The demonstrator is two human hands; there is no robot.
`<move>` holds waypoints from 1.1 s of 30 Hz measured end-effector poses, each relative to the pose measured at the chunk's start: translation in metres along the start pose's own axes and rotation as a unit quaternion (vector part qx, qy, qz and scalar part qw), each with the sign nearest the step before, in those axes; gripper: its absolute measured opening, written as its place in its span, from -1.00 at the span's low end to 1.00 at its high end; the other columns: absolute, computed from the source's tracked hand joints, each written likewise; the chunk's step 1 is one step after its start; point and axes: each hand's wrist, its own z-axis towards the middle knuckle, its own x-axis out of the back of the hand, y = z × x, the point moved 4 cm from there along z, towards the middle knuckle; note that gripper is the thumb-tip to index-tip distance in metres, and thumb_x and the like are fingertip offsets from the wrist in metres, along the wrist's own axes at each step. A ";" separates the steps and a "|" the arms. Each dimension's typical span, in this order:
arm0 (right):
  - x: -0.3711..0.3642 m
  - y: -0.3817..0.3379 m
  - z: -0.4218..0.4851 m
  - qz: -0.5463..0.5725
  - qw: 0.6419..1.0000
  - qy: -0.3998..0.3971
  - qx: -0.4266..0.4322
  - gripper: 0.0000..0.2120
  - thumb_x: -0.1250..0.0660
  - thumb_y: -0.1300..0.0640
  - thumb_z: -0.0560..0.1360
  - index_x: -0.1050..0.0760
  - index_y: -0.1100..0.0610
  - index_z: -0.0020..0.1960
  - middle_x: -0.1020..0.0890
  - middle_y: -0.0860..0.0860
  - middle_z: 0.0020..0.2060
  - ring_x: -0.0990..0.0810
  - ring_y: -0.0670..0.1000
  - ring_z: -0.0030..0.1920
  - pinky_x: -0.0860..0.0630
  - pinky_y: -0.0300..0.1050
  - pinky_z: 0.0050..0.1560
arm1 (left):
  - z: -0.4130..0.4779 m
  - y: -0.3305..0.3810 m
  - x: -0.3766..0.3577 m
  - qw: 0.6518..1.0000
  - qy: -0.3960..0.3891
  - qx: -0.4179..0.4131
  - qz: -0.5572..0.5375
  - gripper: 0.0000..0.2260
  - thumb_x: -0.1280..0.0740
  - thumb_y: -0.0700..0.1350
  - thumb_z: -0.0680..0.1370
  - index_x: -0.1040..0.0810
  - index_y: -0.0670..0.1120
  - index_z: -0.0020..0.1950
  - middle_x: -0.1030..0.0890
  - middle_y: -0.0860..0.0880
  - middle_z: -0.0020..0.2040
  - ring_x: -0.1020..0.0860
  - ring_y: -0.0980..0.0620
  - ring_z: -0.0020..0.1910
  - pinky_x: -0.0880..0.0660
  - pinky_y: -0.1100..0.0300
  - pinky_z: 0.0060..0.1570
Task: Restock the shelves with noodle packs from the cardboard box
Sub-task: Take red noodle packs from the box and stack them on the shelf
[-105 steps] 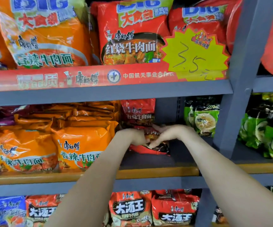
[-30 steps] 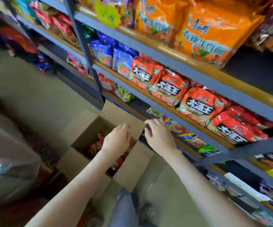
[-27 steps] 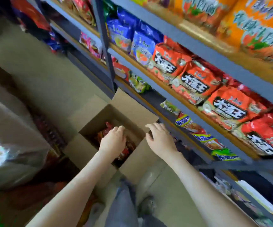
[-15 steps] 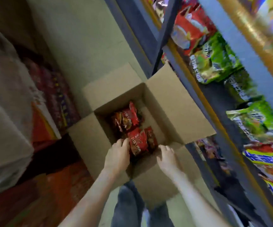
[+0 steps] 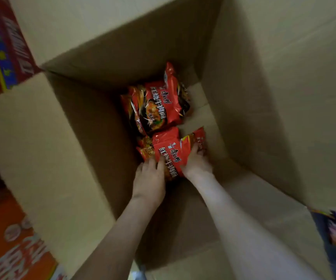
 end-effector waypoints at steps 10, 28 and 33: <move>-0.006 0.004 0.020 0.070 0.992 0.094 -0.036 -0.24 -0.27 0.22 0.53 0.16 0.16 0.53 -0.24 0.25 0.42 -0.32 0.26 0.38 -0.33 0.10 0.34 | 0.021 0.009 0.008 1.000 0.012 0.024 0.007 -0.38 -0.20 -0.16 0.59 0.06 -0.16 0.55 -0.07 -0.21 0.53 -0.12 -0.17 0.49 -0.07 0.00 0.46; 0.202 -0.020 -0.325 -0.005 0.952 0.199 0.232 -0.49 -0.26 0.29 0.49 -0.26 0.19 0.43 -0.41 0.08 0.36 -0.31 0.08 0.39 -0.18 -0.11 0.40 | -0.201 0.095 0.263 0.916 0.193 -0.237 0.258 -0.69 -0.09 -0.22 0.63 -0.32 -0.24 0.37 -0.47 -0.14 0.27 -0.39 -0.14 0.25 -0.31 0.07 0.24; 0.252 0.016 -0.443 0.179 0.962 0.090 0.184 -0.42 -0.36 -0.05 0.50 -0.25 -0.01 0.45 -0.36 -0.10 0.28 -0.32 -0.07 0.33 -0.28 -0.03 0.36 | -0.309 0.121 0.316 0.858 0.232 -0.320 0.327 -0.77 -0.20 -0.17 0.57 -0.48 -0.18 0.20 -0.57 -0.06 0.07 -0.46 -0.08 0.13 -0.37 0.13 0.12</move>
